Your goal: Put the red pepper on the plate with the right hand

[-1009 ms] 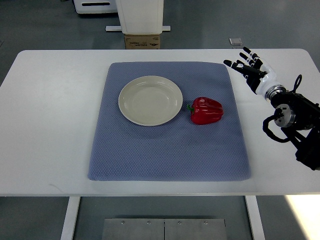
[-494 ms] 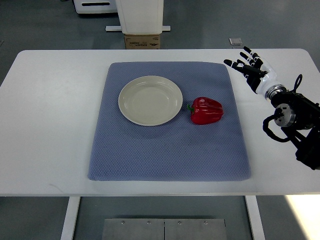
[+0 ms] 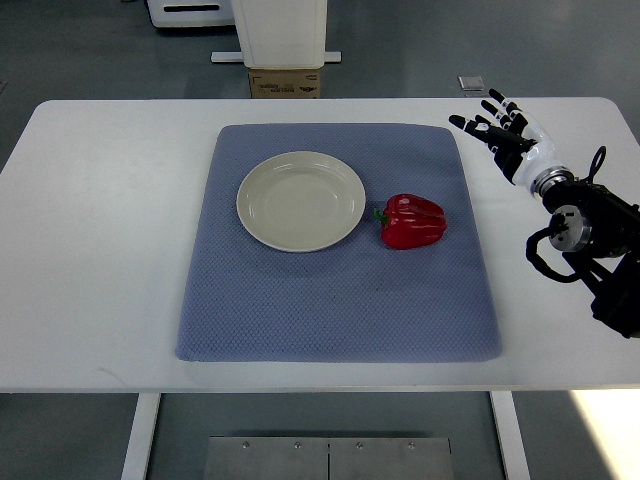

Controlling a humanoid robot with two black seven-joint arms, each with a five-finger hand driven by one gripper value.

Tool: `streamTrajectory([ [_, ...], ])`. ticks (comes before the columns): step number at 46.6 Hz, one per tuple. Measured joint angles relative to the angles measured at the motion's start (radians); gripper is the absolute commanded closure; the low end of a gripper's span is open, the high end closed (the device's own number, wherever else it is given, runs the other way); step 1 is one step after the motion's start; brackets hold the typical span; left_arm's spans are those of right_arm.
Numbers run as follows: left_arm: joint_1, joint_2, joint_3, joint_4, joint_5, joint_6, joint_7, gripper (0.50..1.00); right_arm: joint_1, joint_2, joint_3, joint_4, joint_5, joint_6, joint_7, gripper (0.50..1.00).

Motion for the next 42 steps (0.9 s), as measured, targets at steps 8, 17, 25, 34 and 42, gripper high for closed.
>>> streamTrajectory([
  [8,0.0,0.0,0.0,0.0,0.0,0.0,0.0,0.5,-0.006,-0.002,0.0,-0.001,0.0,0.0,0.002,0.5],
  [17,-0.001,0.0,0.0,0.0,0.0,0.0,0.0,0.5,-0.011,0.001,-0.006,0.006,0.0,0.001,0.049,0.5],
  [25,-0.001,0.0,0.0,0.0,0.0,0.0,0.0,0.5,-0.012,0.003,-0.024,0.006,-0.001,0.001,0.064,0.5],
  [34,-0.001,0.0,0.0,0.0,0.0,0.0,0.0,0.5,-0.012,0.003,-0.032,0.008,-0.001,0.002,0.064,0.5],
  [42,-0.001,0.0,0.0,0.0,0.0,0.0,0.0,0.5,-0.012,-0.012,-0.057,0.016,-0.012,0.082,0.064,0.5],
])
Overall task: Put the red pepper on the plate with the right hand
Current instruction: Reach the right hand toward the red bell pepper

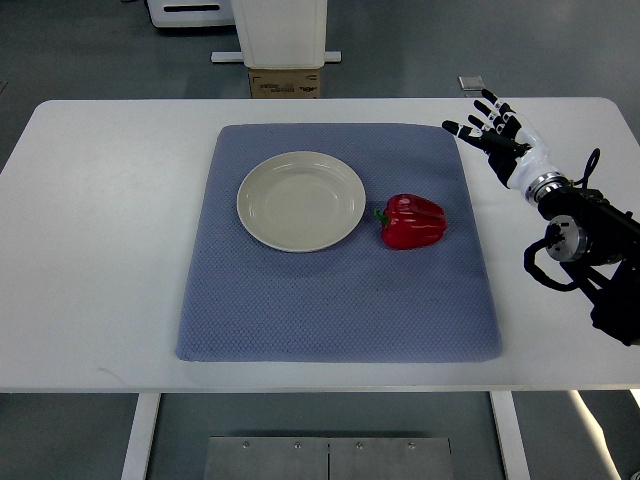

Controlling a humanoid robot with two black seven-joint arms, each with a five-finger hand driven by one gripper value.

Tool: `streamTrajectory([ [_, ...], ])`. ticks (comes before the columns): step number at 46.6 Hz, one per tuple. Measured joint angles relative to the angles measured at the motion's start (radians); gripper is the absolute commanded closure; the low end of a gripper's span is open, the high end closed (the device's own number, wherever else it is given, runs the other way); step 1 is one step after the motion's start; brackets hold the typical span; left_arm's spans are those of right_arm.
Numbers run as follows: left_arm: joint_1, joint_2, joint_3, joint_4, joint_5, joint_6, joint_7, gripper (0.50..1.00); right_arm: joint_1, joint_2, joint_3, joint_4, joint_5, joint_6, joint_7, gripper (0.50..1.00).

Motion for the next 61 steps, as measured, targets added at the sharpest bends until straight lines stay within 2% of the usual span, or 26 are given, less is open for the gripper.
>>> streamTrajectory([
  [5,0.0,0.0,0.0,0.0,0.0,0.0,0.0,0.5,0.006,-0.028,-0.027,0.015,-0.019,0.039,0.005,0.5],
  [10,0.0,0.0,0.0,0.0,0.0,0.0,0.0,0.5,0.014,-0.056,-0.063,0.05,-0.079,0.06,0.043,0.5],
  [23,0.001,0.0,0.0,0.0,0.0,-0.001,0.0,0.5,0.051,-0.142,-0.165,0.175,-0.243,0.073,0.106,0.5],
  [30,0.0,0.0,0.0,0.0,0.0,-0.001,-0.001,0.5,0.091,-0.186,-0.256,0.222,-0.317,0.073,0.171,0.5],
  [40,0.0,0.0,0.0,0.0,0.0,0.0,0.0,0.5,0.137,-0.203,-0.359,0.242,-0.427,0.072,0.215,0.5],
  [50,0.0,0.0,0.0,0.0,0.0,0.0,0.0,0.5,0.186,-0.2,-0.461,0.254,-0.5,0.067,0.224,0.5],
  [61,0.0,0.0,0.0,0.0,0.0,0.0,0.0,0.5,0.234,-0.196,-0.602,0.248,-0.534,0.017,0.242,0.502],
])
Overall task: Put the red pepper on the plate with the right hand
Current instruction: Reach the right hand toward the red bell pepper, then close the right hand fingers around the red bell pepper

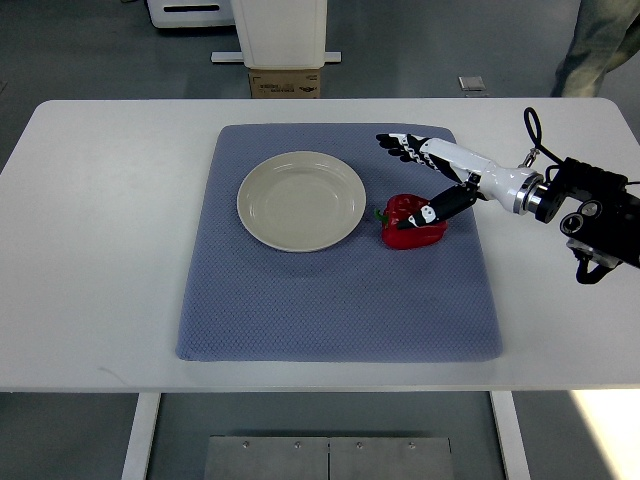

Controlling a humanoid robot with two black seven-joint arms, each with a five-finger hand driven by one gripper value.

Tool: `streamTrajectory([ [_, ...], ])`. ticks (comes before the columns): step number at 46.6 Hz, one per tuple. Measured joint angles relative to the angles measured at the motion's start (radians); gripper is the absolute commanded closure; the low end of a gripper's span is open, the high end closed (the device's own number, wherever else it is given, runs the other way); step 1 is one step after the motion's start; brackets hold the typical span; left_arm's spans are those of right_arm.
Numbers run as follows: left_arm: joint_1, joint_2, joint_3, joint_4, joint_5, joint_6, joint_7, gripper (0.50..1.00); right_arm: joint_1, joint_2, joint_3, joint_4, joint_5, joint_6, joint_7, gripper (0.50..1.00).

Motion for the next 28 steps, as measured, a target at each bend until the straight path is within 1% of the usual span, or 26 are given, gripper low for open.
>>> streamTrajectory([
  [7,0.0,0.0,0.0,0.0,0.0,-0.001,0.0,0.5,0.006,0.002,-0.063,-0.004,-0.005,-0.057,0.01,0.502],
  [11,0.0,0.0,0.0,0.0,0.0,0.0,0.0,0.5,0.006,0.004,-0.082,-0.01,-0.008,-0.075,0.014,0.502],
  [20,0.0,0.0,0.0,0.0,0.0,0.0,0.0,0.5,0.007,0.006,-0.111,-0.027,-0.025,-0.082,0.023,0.509],
  [22,0.0,0.0,0.0,0.0,0.0,0.0,0.0,0.5,0.007,0.007,-0.118,-0.034,-0.03,-0.082,0.023,0.534],
  [28,0.0,0.0,0.0,0.0,0.0,0.0,0.0,0.5,0.006,0.022,-0.122,-0.058,-0.04,-0.083,0.028,0.551],
])
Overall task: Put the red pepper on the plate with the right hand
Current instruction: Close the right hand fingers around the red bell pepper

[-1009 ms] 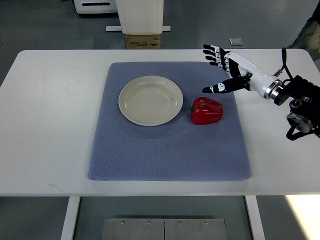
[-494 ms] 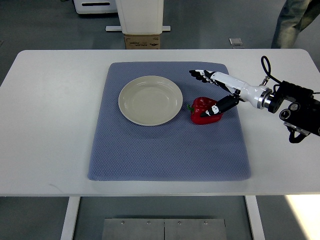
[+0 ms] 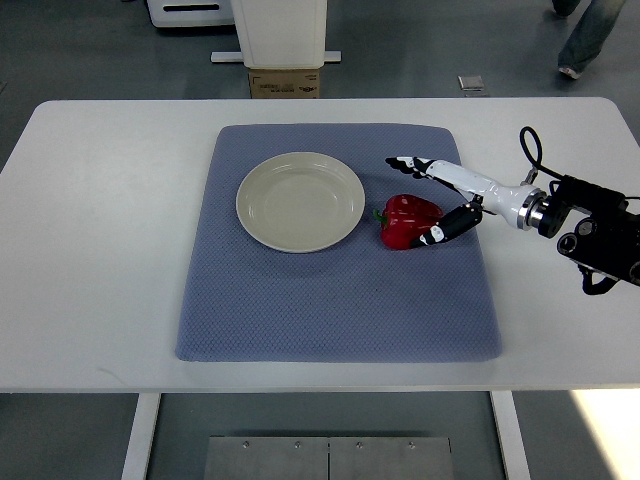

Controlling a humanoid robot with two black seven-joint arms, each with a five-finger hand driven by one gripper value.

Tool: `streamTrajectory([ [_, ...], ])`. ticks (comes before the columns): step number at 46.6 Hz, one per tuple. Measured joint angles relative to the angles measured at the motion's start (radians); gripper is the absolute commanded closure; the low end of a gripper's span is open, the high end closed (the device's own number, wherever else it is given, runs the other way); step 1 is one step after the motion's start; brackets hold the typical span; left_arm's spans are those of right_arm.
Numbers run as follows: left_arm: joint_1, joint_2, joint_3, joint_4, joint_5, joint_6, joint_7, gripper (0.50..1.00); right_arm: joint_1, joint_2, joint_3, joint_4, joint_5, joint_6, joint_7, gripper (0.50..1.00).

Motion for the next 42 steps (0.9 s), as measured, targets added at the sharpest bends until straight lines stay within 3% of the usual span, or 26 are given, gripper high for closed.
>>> streamTrajectory([
  [24,0.001,0.0,0.0,0.0,0.0,0.0,0.0,0.5,-0.004,0.031,-0.071,-0.038,-0.005,-0.041,0.018,0.555],
  [42,0.0,0.0,0.0,0.0,0.0,0.0,0.0,0.5,-0.006,0.032,-0.071,-0.045,-0.005,-0.041,0.018,0.605],
])
